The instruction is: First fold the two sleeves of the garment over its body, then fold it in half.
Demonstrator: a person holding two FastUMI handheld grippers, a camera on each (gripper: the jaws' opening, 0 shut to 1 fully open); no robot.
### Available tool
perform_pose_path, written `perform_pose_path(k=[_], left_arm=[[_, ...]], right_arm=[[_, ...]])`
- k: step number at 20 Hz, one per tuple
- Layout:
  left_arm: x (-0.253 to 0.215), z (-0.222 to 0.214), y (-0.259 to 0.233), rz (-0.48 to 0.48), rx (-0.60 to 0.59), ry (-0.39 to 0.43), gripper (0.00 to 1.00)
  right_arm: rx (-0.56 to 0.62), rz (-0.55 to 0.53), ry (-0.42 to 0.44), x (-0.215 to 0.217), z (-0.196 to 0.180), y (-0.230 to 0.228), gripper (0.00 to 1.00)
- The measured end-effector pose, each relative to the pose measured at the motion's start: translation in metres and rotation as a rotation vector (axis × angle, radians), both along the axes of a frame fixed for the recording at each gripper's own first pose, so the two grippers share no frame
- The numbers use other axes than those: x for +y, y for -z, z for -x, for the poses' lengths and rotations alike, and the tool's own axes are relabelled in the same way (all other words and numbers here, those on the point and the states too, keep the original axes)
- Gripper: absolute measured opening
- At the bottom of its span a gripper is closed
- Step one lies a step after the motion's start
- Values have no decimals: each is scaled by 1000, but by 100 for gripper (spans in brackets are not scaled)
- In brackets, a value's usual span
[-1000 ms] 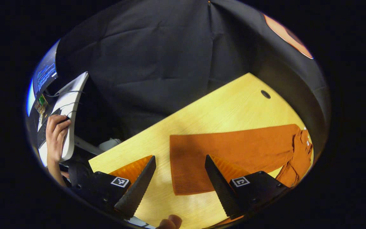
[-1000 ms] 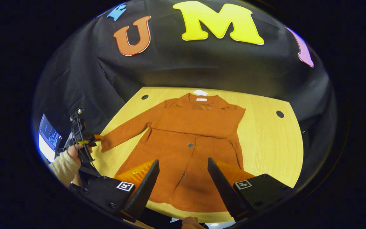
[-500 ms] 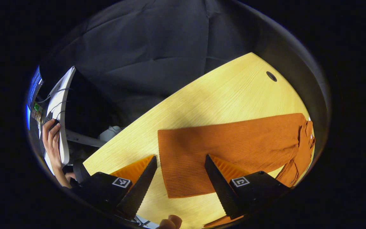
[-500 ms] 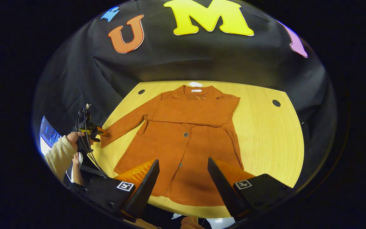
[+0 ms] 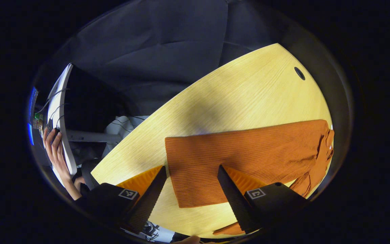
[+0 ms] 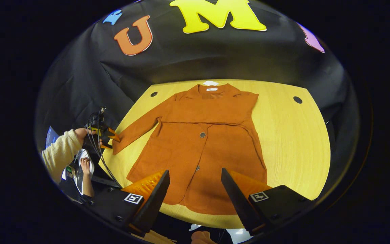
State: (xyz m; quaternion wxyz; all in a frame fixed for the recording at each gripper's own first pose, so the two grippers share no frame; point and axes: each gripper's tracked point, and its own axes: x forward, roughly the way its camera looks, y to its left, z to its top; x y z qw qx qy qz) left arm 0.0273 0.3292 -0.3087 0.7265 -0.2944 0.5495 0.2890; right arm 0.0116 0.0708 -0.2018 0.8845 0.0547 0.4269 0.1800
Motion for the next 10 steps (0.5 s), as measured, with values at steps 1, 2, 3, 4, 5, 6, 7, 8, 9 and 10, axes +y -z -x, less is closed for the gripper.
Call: perform_pose_path(k=[1, 2, 3, 4, 5, 6, 7, 8, 9, 10], left_arm=[[0, -1, 0, 4, 1, 6, 98], [-3, -3, 0, 9, 4, 4, 96], [-5, -6, -1, 8, 2, 2, 89], [-6, -8, -2, 10, 1, 1, 86], [-9, -9, -1, 12, -1, 4, 79], [-9, -13, -2, 11, -4, 8, 67], [-9, -14, -3, 9, -5, 16, 58], [-11, -15, -3, 10, -10, 29, 54], [-12, -17, -3, 6, -14, 42, 46], [-15, -19, -3, 7, -20, 51, 41]], right_arm=[[6, 0, -8, 1, 6, 0, 98], [7, 2, -12, 2, 8, -1, 99], [10, 5, -17, 2, 10, -1, 99], [17, 7, -25, 5, 10, 0, 98], [20, 12, -31, 7, 11, 2, 99], [20, 16, -39, 9, 11, 2, 96], [17, 21, -47, 12, 10, 1, 96], [12, 25, -54, 14, 9, -1, 99], [8, 26, -61, 16, 8, -2, 98], [7, 28, -69, 19, 7, -3, 98]])
